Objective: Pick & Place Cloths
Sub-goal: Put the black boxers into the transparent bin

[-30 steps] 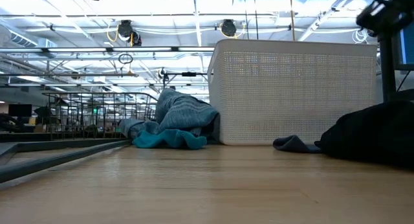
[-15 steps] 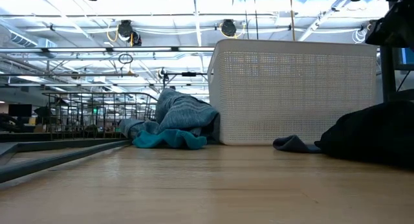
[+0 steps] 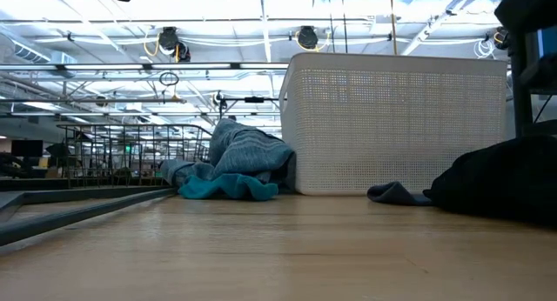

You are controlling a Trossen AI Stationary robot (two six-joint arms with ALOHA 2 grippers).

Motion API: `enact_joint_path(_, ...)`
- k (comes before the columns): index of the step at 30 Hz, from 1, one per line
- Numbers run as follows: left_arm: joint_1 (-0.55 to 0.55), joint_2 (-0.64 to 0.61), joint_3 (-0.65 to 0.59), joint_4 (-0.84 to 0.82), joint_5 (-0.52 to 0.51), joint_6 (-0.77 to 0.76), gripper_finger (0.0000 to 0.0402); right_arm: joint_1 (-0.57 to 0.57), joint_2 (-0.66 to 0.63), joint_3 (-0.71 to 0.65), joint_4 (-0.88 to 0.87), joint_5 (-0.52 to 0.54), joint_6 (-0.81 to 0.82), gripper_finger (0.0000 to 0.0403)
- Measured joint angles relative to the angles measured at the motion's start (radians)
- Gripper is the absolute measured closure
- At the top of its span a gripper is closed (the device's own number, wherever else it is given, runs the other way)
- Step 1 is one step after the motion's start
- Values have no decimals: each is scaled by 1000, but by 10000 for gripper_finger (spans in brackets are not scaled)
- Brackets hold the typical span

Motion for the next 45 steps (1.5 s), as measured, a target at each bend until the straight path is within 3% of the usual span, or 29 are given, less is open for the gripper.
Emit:
enact_joint_path(4,0,0,0,1,-4,-1,399,0,0,-27,0,0,21,206)
enact_joint_path(10,0,0,0,1,-5,-9,383,0,0,-54,10,0,32,208)
enact_joint_path(20,0,0,0,2,-5,-10,399,0,0,-190,243,6,69,209)
enact_joint_path(31,0,0,0,2,-5,-25,387,0,-3,-350,372,40,252,216)
enact_joint_path(36,0,0,0,2,-5,-28,399,0,-2,-353,368,61,252,260)
enact_joint_path(45,0,0,0,3,-6,-29,384,-1,-5,-356,404,28,267,392)
